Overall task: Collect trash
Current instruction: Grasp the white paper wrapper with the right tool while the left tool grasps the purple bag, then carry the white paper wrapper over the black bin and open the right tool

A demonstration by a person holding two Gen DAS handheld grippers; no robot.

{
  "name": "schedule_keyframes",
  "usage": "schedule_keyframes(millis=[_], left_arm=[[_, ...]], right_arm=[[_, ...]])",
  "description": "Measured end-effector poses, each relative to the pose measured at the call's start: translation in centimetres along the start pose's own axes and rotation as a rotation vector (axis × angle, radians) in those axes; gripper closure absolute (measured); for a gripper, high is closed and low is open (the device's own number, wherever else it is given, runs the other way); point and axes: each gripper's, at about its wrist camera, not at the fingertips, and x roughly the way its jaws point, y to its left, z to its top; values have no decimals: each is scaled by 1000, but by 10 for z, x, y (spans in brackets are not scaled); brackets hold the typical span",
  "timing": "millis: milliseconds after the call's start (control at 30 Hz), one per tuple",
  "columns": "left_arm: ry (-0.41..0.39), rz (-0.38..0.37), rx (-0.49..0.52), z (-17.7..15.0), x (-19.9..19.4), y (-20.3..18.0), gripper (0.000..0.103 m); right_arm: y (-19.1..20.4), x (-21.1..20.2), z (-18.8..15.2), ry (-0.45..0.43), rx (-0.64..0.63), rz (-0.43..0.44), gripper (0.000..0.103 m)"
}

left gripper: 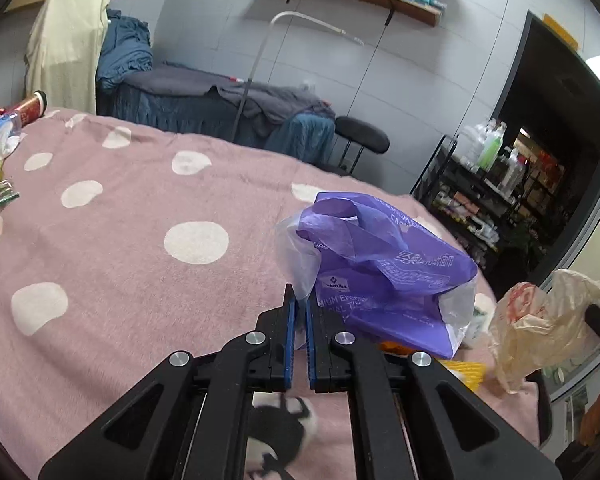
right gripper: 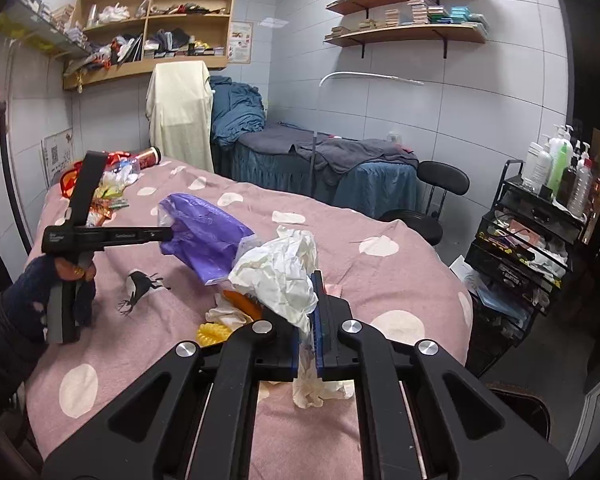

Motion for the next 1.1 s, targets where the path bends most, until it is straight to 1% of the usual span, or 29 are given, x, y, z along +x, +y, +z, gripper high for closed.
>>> schedule_keyframes(millis=[133,233,300,433,600,667,800,1000,1100], left_arm=[[-72,-16,27,-1,-30,-22,98],[-101,-66,41,-2,-47,-42,98],[-113,-84,60,-5,-53,-55,98],[-110,-139,93,-12,-55,-81,98],[-92,-198,142,-23,-47,-114,98],[-86,-216,156,-26,-43,-124,98],[-71,-245,184,-34,-36,-146,98],[-46,-281,228,-44,-23,-176,98],[-27,-299,246,-51,-17,-189,98]], right_arm=[[-14,-22,0,-22,48,-12,97],[-25,-39,-3,-34,77,-40,97],[-33,-50,-6,-41,91,-66,97],[-51,-71,-15,-45,132,-124,97],[-77,-93,-31,-37,183,-201,97],[-81,-95,-34,-33,192,-216,97],[-103,-112,-52,-16,229,-298,97],[-132,-119,-80,39,277,-415,97],[-148,-111,-100,97,304,-459,97]])
